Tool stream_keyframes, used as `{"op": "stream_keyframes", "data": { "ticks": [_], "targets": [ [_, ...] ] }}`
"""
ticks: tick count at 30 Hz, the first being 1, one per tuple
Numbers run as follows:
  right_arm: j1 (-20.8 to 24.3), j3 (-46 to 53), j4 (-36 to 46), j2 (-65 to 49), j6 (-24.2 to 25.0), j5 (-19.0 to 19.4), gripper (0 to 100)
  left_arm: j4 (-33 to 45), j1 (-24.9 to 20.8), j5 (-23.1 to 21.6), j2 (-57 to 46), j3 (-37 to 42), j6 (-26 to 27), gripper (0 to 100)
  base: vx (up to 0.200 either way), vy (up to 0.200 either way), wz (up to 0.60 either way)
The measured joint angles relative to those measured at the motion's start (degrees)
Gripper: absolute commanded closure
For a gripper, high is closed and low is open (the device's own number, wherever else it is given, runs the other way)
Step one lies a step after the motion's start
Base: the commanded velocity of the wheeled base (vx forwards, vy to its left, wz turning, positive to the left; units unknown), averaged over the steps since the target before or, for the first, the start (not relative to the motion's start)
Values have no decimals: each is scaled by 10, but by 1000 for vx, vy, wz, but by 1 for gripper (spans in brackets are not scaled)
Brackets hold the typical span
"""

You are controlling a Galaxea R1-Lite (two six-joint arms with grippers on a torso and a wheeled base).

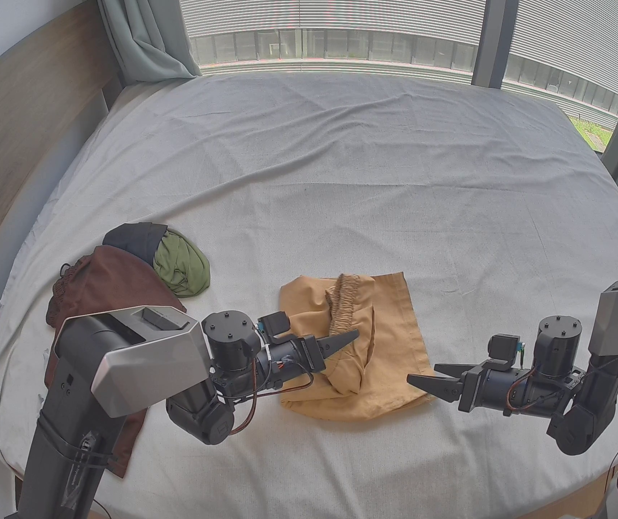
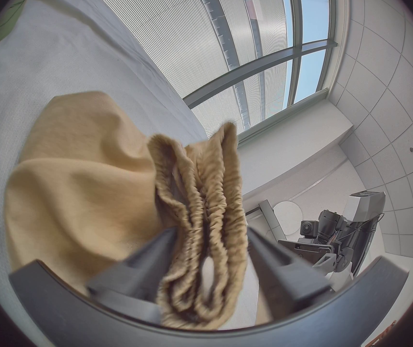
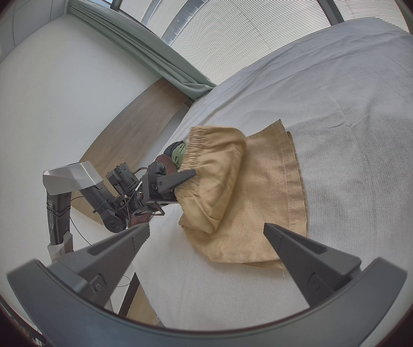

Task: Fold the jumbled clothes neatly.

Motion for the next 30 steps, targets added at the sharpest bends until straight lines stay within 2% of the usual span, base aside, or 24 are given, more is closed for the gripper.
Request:
{"op": "stream_keyframes", "data": {
  "ticks": [18,30],
  "targets": [
    [-2,2,1,3,0,0,0,-2,8,10,-40,37,9,0,0,0,0],
    [2,0,0,6,0,0,0,-3,45,1,-104,110,72,0,0,0,0]
  ]
}}
